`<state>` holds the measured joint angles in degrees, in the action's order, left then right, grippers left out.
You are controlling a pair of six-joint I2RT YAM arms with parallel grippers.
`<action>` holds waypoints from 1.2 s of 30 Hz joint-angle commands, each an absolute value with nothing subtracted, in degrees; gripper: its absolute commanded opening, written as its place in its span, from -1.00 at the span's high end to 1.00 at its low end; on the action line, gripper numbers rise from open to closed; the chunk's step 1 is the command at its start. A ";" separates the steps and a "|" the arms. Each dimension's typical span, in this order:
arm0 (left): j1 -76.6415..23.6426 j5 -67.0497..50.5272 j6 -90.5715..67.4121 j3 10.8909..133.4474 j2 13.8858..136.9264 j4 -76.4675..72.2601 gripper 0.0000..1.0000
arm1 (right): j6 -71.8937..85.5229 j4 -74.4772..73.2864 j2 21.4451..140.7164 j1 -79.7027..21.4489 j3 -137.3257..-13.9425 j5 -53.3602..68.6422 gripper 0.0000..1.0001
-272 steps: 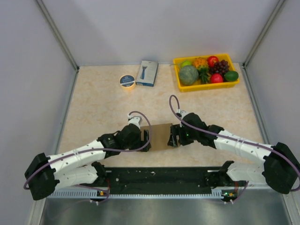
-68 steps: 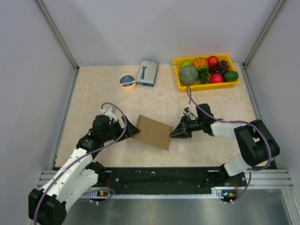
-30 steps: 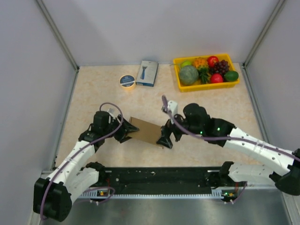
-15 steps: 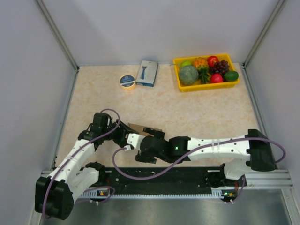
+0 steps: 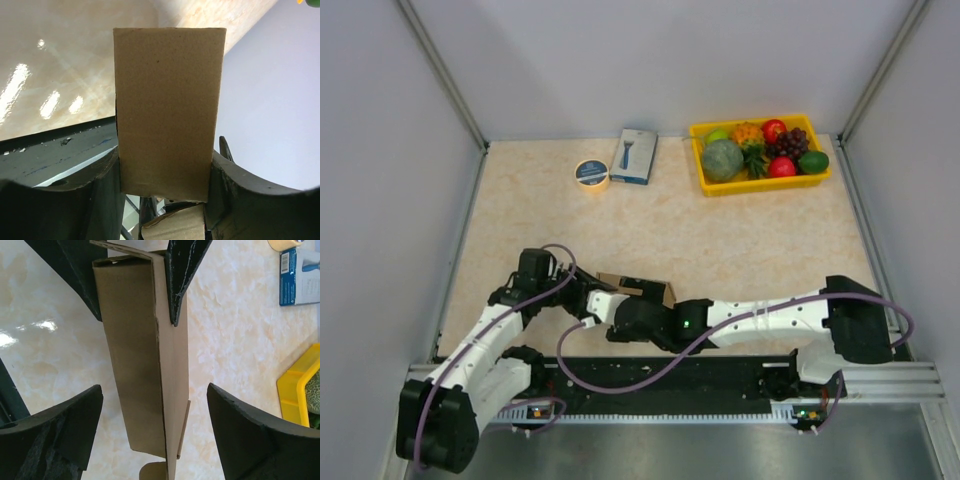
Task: Fold the paper box
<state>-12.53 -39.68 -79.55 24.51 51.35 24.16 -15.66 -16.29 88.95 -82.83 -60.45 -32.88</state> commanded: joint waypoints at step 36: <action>-4.57 -10.90 -44.83 40.87 36.66 35.95 -0.89 | -19.42 -39.98 86.57 -64.35 -66.79 -2.03 0.09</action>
